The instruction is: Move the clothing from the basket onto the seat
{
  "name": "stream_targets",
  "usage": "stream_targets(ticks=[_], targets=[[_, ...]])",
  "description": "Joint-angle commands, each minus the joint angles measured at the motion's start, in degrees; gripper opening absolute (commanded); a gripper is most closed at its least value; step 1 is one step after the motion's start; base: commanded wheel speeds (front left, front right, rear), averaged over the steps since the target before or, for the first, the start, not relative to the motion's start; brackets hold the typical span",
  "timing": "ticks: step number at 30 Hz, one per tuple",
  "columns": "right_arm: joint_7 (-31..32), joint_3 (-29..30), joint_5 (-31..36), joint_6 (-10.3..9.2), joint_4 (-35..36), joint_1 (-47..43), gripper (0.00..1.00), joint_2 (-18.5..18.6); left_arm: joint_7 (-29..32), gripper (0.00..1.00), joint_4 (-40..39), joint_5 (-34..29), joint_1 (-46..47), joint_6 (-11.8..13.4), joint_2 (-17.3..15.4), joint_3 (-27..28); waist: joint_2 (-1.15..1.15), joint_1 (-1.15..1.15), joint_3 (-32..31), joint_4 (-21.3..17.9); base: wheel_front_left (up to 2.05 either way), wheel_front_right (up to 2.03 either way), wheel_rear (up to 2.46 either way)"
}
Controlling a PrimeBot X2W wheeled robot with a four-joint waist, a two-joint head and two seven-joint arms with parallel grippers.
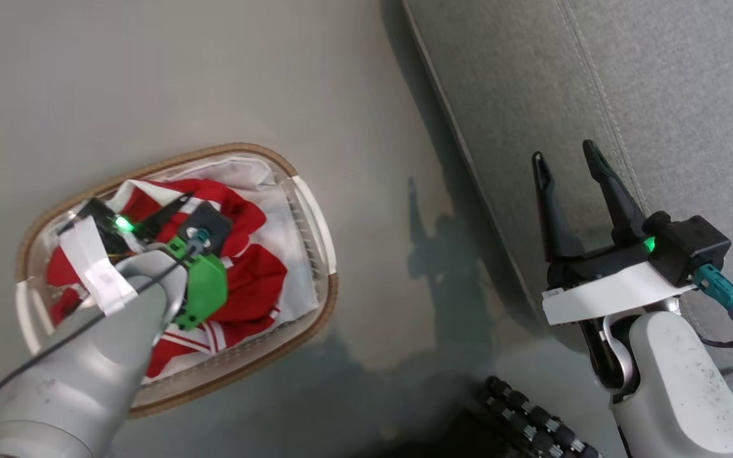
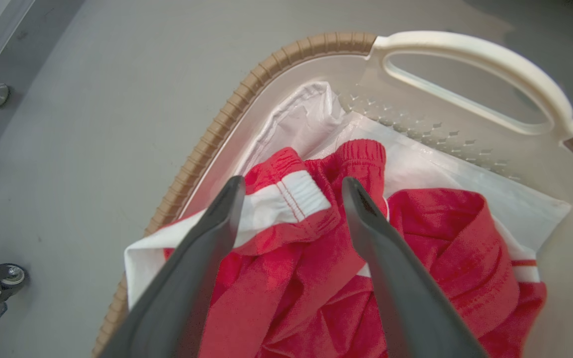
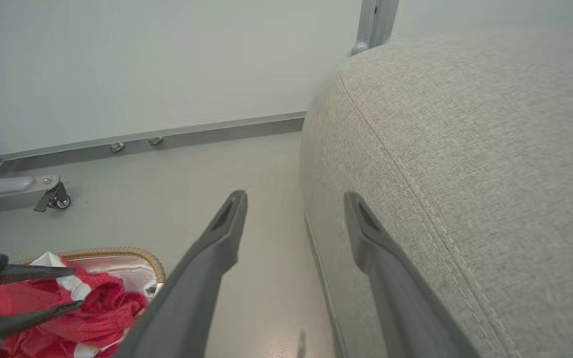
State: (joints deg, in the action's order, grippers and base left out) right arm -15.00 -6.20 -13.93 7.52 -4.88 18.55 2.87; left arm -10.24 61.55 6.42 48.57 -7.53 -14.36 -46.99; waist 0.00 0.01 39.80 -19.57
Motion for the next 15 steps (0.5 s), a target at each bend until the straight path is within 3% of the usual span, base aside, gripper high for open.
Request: stream_targets(ticks=[1,5,15], targets=[[-0.3,-0.4,-0.7,-0.06,0.4,1.1,1.00,0.0,1.0,1.00,1.1,-0.4,1.7,0.4,-1.1,-0.1,0.00,-0.01,5.2,-5.1,0.00,0.00,0.00],[-0.3,-1.6,-2.2,-0.06,0.2,1.1,1.00,0.0,3.0,1.00,3.4,-0.2,4.0,0.8,-1.7,-0.1,0.00,-0.01,6.6,-6.2,0.00,0.00,0.00],[-0.3,-4.0,-4.3,-0.06,-0.5,0.4,1.00,0.0,9.7,1.00,8.5,1.0,5.5,4.9,-1.8,0.5,0.00,-0.01,7.4,-7.4,0.00,0.00,0.00]])
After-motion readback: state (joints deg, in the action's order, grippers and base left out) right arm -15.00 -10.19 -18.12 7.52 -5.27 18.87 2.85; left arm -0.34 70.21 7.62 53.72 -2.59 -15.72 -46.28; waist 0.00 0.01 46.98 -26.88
